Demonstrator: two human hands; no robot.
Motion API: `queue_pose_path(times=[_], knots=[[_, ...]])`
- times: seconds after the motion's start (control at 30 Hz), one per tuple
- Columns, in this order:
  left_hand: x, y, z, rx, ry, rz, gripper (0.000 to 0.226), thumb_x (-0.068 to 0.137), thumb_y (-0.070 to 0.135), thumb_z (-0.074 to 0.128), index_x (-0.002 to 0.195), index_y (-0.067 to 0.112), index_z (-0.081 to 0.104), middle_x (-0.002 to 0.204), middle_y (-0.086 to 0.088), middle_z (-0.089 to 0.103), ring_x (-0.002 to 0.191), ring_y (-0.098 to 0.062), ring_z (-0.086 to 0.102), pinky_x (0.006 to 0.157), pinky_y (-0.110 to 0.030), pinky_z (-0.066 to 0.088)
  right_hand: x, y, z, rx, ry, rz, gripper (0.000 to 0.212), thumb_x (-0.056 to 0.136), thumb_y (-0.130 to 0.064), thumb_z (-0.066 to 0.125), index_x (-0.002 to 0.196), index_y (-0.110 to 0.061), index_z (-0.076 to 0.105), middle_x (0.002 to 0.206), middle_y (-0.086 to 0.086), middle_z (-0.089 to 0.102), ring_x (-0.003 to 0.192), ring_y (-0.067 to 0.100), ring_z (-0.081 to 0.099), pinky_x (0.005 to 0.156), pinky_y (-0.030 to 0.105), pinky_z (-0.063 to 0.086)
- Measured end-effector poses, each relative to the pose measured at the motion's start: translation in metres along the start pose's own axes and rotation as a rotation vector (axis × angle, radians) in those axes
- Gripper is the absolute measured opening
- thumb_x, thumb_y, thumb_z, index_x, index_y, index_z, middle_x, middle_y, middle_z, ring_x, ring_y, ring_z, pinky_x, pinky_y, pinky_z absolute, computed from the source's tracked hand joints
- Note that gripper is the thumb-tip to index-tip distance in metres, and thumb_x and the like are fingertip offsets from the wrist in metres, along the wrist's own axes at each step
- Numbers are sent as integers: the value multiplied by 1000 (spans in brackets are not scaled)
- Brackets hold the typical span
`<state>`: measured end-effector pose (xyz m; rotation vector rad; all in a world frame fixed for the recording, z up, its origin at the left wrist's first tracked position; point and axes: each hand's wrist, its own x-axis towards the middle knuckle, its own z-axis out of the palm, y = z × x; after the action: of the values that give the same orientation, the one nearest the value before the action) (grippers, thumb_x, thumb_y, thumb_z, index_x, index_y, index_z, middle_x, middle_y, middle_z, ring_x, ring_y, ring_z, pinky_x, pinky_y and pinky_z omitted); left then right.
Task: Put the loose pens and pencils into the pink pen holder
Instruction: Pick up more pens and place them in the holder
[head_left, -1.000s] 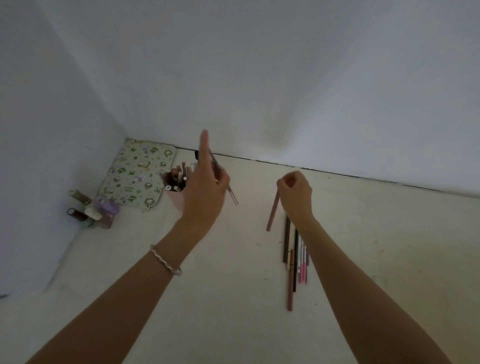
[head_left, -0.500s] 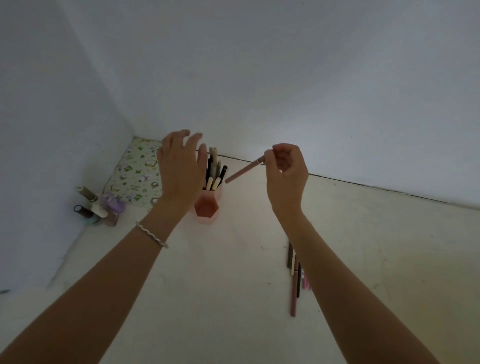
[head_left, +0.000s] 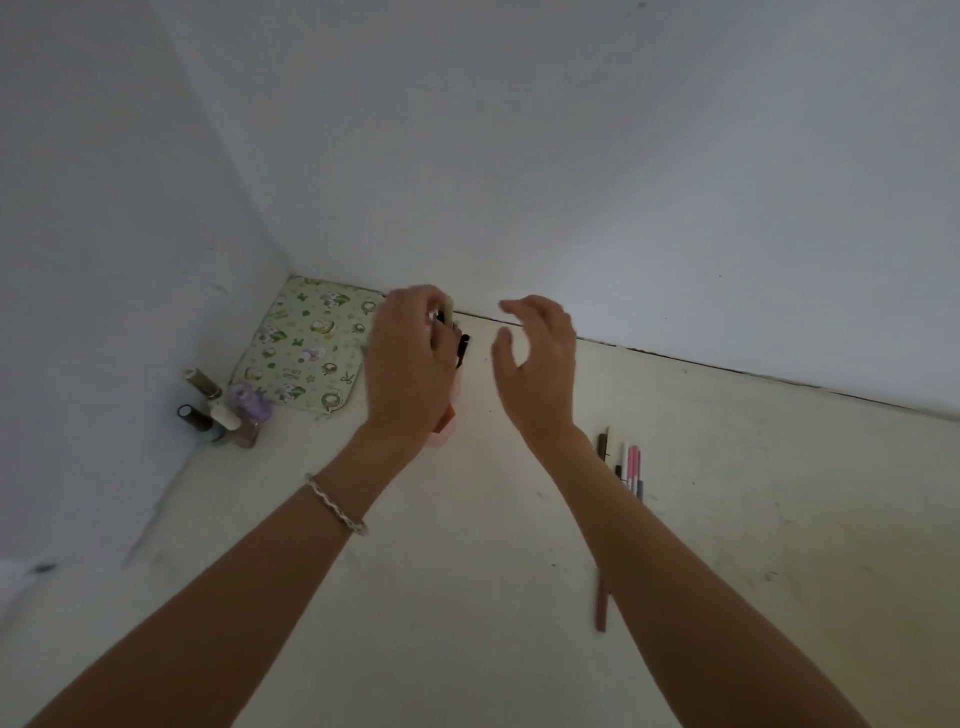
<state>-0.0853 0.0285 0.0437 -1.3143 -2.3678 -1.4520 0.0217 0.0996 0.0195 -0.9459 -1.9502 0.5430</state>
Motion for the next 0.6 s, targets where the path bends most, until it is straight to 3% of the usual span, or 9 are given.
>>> queue_pose_path(times=[0.1, 0.17, 0.23, 0.37, 0.6], knots=[[-32, 20, 36, 57, -373, -19, 19, 88, 11, 53, 105, 19, 59, 97, 3, 62, 85, -13, 59, 76, -29, 50, 6, 19, -27, 21, 84, 108, 24, 84, -2, 54, 104, -8, 66, 101, 2, 63, 86, 19, 57, 82, 35, 48], [-57, 30, 68, 149, -685, -79, 20, 88, 13, 54, 105, 20, 61, 99, 2, 66, 87, -14, 62, 80, -29, 52, 6, 33, -44, 13, 89, 186, 25, 83, 1, 52, 102, -9, 66, 100, 1, 64, 80, 13, 57, 76, 25, 45], [-78, 38, 97, 193, -878, -169, 22, 88, 12, 52, 106, 16, 64, 106, -2, 68, 95, -18, 64, 86, -33, 54, 3, 46, -60, 17, 91, 265, 26, 83, 1, 51, 99, -13, 66, 98, -1, 64, 76, 3, 54, 71, 14, 41], [-111, 51, 136, 285, -932, -218, 20, 92, 14, 48, 107, 9, 60, 107, -6, 65, 95, -24, 64, 76, -30, 50, -15, 69, -90, -8, 88, 350, 26, 81, 2, 52, 93, -15, 67, 89, -9, 62, 73, -5, 54, 67, 6, 40], [-127, 58, 155, 440, -866, -228, 18, 99, 25, 51, 105, 12, 62, 103, -4, 65, 92, -22, 66, 66, -28, 44, -46, 92, -109, -45, 39, 407, 24, 80, 5, 57, 88, -15, 66, 85, -7, 62, 71, 0, 54, 66, 9, 43]])
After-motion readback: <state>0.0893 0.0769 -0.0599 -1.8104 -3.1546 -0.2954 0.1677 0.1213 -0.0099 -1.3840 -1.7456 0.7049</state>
